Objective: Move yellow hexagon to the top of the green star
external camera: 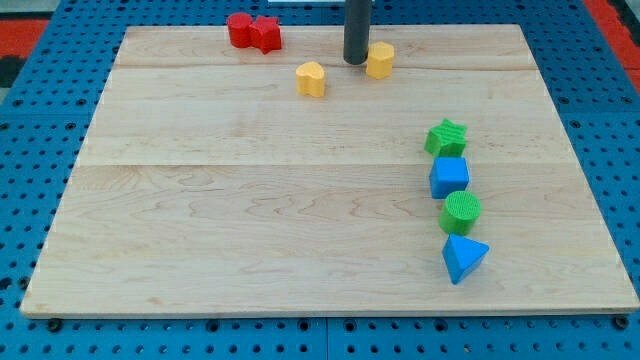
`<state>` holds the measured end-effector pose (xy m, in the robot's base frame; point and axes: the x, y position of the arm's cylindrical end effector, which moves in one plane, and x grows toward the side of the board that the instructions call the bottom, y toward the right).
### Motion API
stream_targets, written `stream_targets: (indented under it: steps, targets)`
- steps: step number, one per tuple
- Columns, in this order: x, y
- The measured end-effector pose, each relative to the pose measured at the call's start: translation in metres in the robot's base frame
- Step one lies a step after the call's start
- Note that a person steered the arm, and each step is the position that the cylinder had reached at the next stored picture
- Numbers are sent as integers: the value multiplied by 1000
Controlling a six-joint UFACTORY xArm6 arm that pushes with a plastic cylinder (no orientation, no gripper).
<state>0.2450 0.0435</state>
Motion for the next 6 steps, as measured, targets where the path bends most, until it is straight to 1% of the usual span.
stream_targets:
  steps: [1,2,3,4,5,6]
  targets:
    - [-20,11]
    - [21,44]
    - [40,91]
    - [49,108]
    - [-14,64]
    - [26,41]
